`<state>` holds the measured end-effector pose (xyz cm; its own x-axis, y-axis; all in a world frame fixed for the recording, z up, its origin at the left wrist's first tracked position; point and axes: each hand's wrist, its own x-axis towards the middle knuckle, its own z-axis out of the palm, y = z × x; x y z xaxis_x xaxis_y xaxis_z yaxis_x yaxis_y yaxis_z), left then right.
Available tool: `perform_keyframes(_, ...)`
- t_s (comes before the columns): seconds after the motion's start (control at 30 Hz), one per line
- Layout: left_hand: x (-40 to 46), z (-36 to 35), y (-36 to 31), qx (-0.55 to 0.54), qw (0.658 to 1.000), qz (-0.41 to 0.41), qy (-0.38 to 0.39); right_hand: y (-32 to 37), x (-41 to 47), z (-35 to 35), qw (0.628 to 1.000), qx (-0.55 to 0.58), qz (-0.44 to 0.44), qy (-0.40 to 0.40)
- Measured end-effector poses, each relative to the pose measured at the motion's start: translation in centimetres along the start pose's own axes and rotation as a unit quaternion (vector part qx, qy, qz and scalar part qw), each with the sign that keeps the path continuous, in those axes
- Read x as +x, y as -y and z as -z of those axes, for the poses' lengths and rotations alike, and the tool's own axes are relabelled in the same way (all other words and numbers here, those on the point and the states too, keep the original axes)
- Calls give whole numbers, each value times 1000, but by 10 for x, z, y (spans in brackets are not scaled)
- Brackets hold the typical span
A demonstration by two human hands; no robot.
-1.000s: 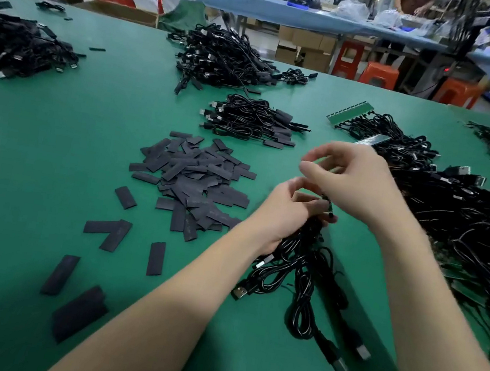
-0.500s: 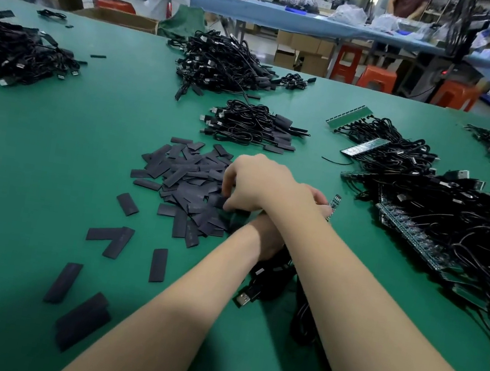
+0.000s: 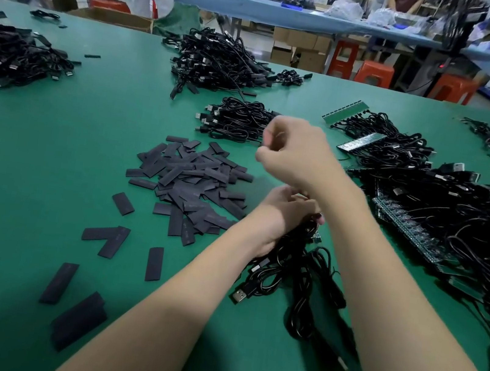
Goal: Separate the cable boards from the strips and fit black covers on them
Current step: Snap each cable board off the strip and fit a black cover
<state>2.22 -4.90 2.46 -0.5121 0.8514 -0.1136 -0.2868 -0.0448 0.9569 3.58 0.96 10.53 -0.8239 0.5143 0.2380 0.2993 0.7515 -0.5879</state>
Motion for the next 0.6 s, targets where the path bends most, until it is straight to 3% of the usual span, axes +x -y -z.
perform_keyframes(0.1,4,0,1,-7,1000,10,5,-25,-10,24,984,162,-52,-44)
perform_keyframes(0.2,5,1,0,-6,1000,18,7,-57,-21,41,934,318,-117,-111)
perform_keyframes(0.3,5,2,-1,-12,1000,24,7,-83,-33,41,892,393,-167,-146)
perform_keyframes(0.6,7,6,0,-29,999,27,8,-116,-54,22,910,365,-198,14)
